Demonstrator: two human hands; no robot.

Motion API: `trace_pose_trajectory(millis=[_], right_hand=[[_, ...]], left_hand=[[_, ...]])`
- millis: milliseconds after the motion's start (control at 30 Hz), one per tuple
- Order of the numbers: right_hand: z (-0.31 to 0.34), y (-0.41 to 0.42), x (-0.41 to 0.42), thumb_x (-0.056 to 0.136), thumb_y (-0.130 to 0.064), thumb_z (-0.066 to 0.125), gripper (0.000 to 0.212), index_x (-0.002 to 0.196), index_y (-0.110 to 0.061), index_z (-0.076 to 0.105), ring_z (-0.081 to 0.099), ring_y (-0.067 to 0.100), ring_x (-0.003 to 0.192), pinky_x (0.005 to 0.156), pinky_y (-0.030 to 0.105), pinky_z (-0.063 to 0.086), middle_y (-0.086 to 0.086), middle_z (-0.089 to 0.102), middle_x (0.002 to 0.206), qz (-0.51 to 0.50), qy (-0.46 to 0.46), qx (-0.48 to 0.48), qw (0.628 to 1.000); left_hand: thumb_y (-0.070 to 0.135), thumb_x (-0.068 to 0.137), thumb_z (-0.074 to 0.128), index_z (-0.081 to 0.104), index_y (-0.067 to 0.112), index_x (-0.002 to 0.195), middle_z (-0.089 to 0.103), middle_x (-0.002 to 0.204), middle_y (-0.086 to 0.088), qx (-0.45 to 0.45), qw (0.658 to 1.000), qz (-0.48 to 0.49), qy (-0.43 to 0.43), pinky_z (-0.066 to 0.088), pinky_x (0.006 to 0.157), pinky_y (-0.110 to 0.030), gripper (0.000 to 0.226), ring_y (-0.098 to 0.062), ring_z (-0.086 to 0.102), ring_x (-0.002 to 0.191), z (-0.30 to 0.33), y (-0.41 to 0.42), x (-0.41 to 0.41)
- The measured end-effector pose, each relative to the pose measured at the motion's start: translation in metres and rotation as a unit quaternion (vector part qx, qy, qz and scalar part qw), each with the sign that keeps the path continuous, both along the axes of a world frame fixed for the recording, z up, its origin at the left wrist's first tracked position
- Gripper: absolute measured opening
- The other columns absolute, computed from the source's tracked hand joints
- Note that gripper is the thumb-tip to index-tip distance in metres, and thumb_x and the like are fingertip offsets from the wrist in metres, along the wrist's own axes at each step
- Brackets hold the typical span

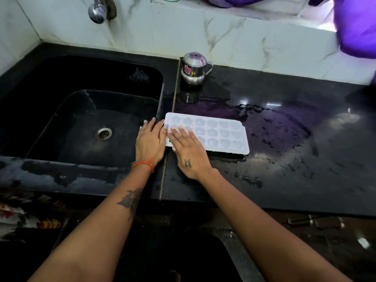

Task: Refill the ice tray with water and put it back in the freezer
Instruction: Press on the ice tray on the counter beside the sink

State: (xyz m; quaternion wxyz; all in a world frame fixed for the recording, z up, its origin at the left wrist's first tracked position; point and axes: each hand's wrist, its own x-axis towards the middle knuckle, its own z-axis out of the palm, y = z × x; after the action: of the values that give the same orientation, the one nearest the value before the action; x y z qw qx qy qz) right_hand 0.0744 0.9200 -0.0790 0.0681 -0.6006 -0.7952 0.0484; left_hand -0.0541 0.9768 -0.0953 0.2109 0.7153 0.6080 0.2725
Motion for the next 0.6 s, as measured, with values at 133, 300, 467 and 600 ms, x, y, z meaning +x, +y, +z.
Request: trace_pose_trajectory(millis=[133,300,467,600], right_hand=[[-0.004,-0.011,0.014,0.104,-0.021,0.024,0.049,0.151,-0.016,0.012,-0.001,0.02,0.148,0.118,0.033,-0.011,0.002,0.009,0.16,-0.021,-0.004,0.017,1.0],[-0.011,-0.026,0.035,0.096,-0.032,0.007,0.059,0.149,-0.014,0.024,0.012,0.022,0.147,0.119,0.033,-0.006,0.004,0.022,0.157,-0.066,0.028,0.036,0.997],[-0.013,-0.041,0.056,0.098,-0.038,0.012,0.058,0.147,-0.014,0.031,0.017,0.024,0.146,0.119,0.032,-0.005,0.006,0.028,0.155,-0.136,0.065,0.061,0.987],[-0.013,-0.047,0.068,0.095,-0.047,0.009,0.065,0.148,-0.016,0.03,0.012,0.022,0.147,0.119,0.031,-0.006,0.004,0.026,0.156,-0.192,0.09,0.075,0.974]], left_hand=[[0.032,0.102,0.031,0.047,0.019,0.138,0.035,0.15,-0.011,0.003,1.0,0.004,0.003,0.011,0.119,-0.038,0.042,-0.028,0.021,0.144,0.001,-0.001,0.0],[0.03,0.102,0.031,0.047,0.018,0.138,0.036,0.15,-0.011,0.009,1.0,0.008,-0.003,0.011,0.119,-0.038,0.042,-0.028,0.021,0.144,0.002,-0.004,0.0],[0.029,0.102,0.031,0.047,0.018,0.138,0.035,0.15,-0.012,0.009,1.0,0.006,-0.004,0.01,0.119,-0.038,0.041,-0.028,0.02,0.144,0.003,-0.005,0.0],[0.029,0.102,0.031,0.048,0.018,0.138,0.036,0.15,-0.012,0.015,1.0,0.007,-0.002,0.011,0.12,-0.038,0.041,-0.028,0.021,0.143,0.002,-0.005,0.001]])
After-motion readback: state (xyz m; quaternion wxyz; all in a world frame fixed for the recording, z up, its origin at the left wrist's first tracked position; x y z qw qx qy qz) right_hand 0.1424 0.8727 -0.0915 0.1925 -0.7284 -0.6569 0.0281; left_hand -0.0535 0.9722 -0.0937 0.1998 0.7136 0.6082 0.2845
